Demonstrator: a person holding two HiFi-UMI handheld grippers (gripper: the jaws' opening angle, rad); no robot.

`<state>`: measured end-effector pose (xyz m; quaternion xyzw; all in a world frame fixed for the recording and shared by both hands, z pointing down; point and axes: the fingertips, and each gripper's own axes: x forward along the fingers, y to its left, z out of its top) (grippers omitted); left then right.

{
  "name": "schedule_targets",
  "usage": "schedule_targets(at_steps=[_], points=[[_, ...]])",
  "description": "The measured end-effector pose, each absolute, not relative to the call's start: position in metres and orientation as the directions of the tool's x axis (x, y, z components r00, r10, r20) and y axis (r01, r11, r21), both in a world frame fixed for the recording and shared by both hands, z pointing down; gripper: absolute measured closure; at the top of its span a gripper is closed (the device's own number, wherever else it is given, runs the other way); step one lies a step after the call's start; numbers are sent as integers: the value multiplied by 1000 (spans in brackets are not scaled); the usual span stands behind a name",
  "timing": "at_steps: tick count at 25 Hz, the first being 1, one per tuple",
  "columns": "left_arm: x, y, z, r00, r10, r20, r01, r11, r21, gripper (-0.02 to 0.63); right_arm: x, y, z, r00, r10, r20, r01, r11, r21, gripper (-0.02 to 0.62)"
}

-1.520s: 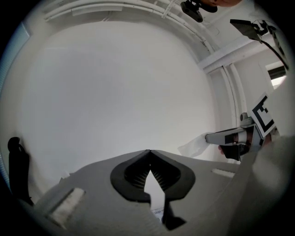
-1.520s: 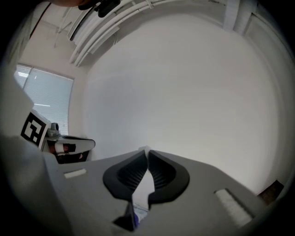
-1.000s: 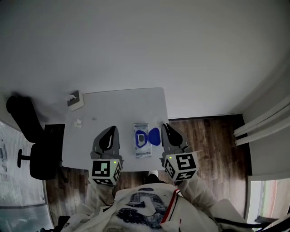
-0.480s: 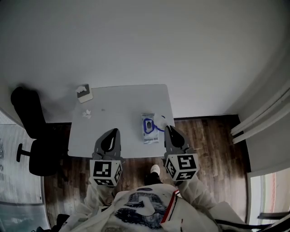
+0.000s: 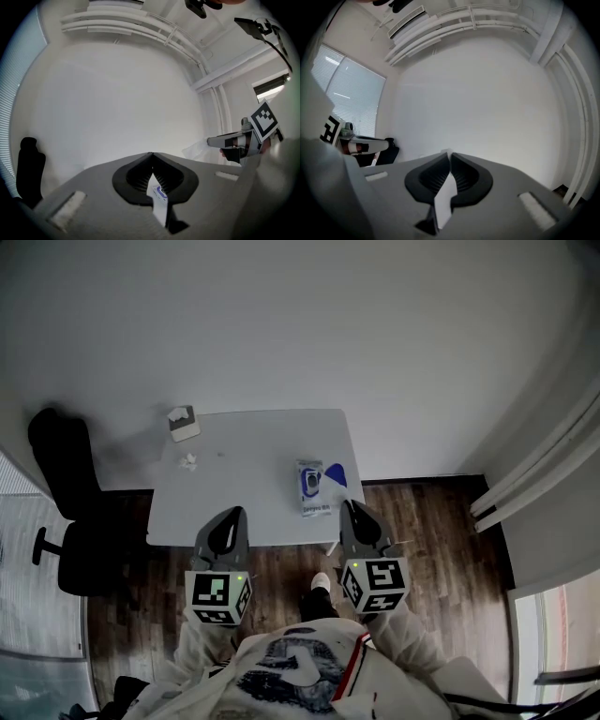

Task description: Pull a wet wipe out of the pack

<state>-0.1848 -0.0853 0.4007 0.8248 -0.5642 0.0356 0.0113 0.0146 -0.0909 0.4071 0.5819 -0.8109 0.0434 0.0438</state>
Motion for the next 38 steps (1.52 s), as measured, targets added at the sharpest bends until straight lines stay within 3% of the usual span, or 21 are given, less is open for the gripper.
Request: schedule_targets(at_steps=[15, 23, 38], points=[[-183, 4, 391, 382, -923, 44, -924, -383, 5, 601, 8, 3, 392, -308, -945, 113, -951, 310, 4, 578], [-184, 9, 410, 349, -932, 94, -937, -349, 20, 601, 0, 8, 417, -334, -927, 170, -942, 333, -32, 578], [-119, 9, 419, 361, -924, 129, -932, -360, 31, 601, 36, 7, 430, -387, -896, 216, -922, 383, -62, 580]])
